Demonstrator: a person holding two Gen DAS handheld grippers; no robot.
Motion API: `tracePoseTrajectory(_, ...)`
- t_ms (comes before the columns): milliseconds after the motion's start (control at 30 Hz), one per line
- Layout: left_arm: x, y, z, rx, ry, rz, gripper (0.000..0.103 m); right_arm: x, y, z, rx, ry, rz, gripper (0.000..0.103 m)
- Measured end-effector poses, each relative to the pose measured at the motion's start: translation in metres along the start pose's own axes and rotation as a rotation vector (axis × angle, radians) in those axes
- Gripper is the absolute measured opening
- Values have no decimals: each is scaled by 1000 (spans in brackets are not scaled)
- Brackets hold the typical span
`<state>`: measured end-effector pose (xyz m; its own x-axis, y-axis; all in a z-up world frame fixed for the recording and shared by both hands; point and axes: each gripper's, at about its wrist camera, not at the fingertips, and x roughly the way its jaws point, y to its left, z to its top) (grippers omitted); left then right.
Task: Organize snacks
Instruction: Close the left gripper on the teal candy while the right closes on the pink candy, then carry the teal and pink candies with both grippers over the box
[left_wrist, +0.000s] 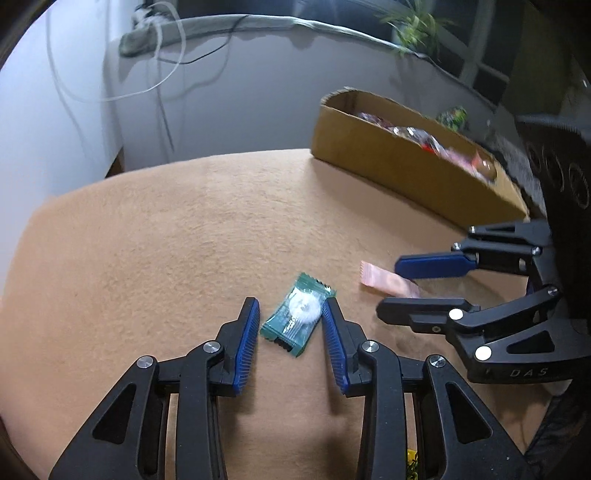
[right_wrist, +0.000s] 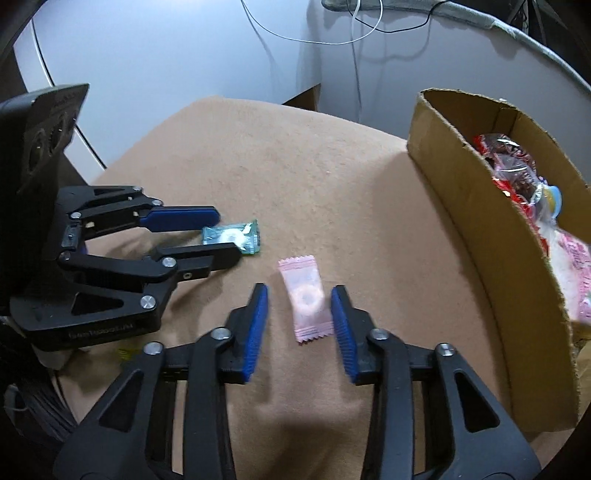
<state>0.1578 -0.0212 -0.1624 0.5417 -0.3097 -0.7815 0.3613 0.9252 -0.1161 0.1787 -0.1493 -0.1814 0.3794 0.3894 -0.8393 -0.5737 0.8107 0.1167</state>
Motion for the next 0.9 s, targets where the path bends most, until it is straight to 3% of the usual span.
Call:
tracePoseTrajectory(267, 2, -6, 0, 37, -6, 43, 33, -6, -5, 3, -1, 0, -35, 21)
tracePoseTrajectory(433, 2, -18, -1, 86, -19, 95, 17, -10, 2, -3, 0, -9, -46, 21)
tracePoseTrajectory(900, -3, -11, 2, 48, -42, 84, 17, -39, 6, -4, 17, -86, -38, 20)
